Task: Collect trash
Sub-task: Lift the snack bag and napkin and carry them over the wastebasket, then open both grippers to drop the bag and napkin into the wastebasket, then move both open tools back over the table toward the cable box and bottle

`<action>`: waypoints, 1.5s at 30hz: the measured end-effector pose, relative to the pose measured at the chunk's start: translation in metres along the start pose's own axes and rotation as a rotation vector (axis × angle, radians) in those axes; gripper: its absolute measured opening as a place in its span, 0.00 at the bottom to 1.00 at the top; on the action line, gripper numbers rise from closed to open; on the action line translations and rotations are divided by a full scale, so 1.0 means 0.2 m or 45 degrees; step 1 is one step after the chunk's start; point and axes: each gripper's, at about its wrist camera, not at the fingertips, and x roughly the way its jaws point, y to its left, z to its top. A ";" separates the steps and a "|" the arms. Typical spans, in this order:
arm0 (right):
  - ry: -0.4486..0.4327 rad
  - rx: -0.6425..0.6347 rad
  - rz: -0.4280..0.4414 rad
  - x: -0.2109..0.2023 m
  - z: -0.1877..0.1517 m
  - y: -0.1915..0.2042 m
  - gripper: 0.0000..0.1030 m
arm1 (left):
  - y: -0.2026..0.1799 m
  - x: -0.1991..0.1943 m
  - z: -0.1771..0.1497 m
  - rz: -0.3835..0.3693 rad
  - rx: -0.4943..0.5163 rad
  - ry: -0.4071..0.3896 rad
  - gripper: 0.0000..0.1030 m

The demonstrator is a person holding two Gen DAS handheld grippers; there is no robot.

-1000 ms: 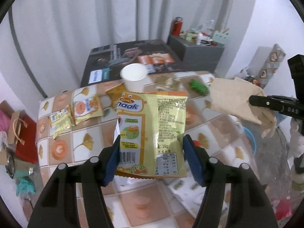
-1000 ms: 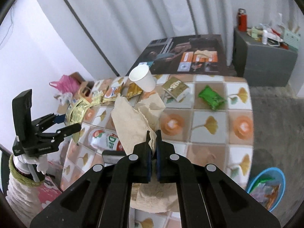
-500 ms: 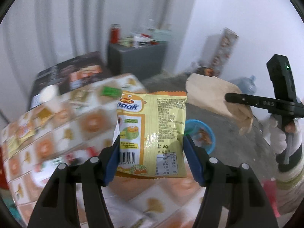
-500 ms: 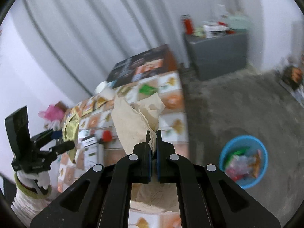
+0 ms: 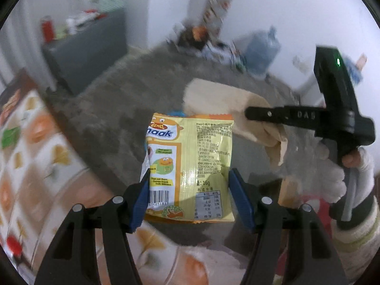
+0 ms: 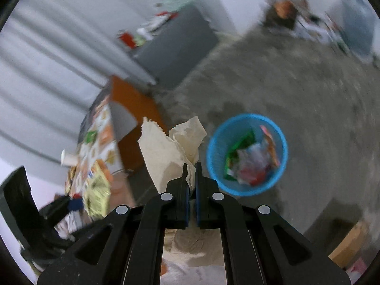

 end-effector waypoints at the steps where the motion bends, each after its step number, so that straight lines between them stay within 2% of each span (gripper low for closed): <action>1: 0.008 0.027 -0.007 0.03 0.01 -0.05 0.03 | -0.03 0.10 0.03 -0.007 0.016 0.040 0.60; 7: 0.065 0.191 -0.055 0.27 0.08 -0.33 0.03 | -0.08 0.55 0.14 -0.012 0.026 0.219 0.60; 11: 0.100 0.262 -0.070 0.43 0.12 -0.43 0.07 | -0.08 0.77 0.22 -0.010 0.011 0.273 0.61; 12: 0.104 0.270 -0.076 0.46 0.13 -0.44 0.07 | -0.06 0.81 0.24 -0.010 0.008 0.273 0.65; 13: 0.114 0.278 -0.083 0.52 0.15 -0.46 0.13 | -0.05 0.89 0.26 -0.008 0.001 0.273 0.70; 14: 0.128 0.291 -0.086 0.57 0.16 -0.49 0.29 | -0.04 0.92 0.26 0.003 -0.004 0.278 0.80; 16: 0.138 0.327 -0.092 0.66 0.18 -0.55 0.52 | -0.01 1.02 0.28 0.038 -0.026 0.299 0.82; 20: 0.153 0.333 -0.156 0.77 0.18 -0.61 0.53 | 0.08 1.10 0.27 0.035 -0.140 0.295 0.82; 22: 0.151 0.343 -0.159 0.78 0.16 -0.63 0.53 | 0.08 1.09 0.27 0.045 -0.145 0.262 0.82; 25: 0.134 0.345 -0.158 0.75 0.13 -0.64 0.53 | 0.09 1.03 0.24 0.043 -0.113 0.234 0.82; 30: 0.080 0.335 -0.139 0.63 0.10 -0.63 0.53 | 0.09 0.85 0.23 0.028 -0.129 0.139 0.82; 38: -0.031 0.232 -0.112 0.24 -0.05 -0.55 0.58 | 0.09 0.28 0.08 -0.017 -0.181 -0.097 0.83; 41: -0.059 0.178 -0.109 0.13 -0.11 -0.48 0.62 | 0.13 0.05 -0.02 -0.048 -0.253 -0.179 0.85; 45: -0.117 0.114 -0.069 -0.03 -0.17 -0.35 0.66 | 0.20 -0.25 -0.22 -0.020 -0.333 -0.311 0.87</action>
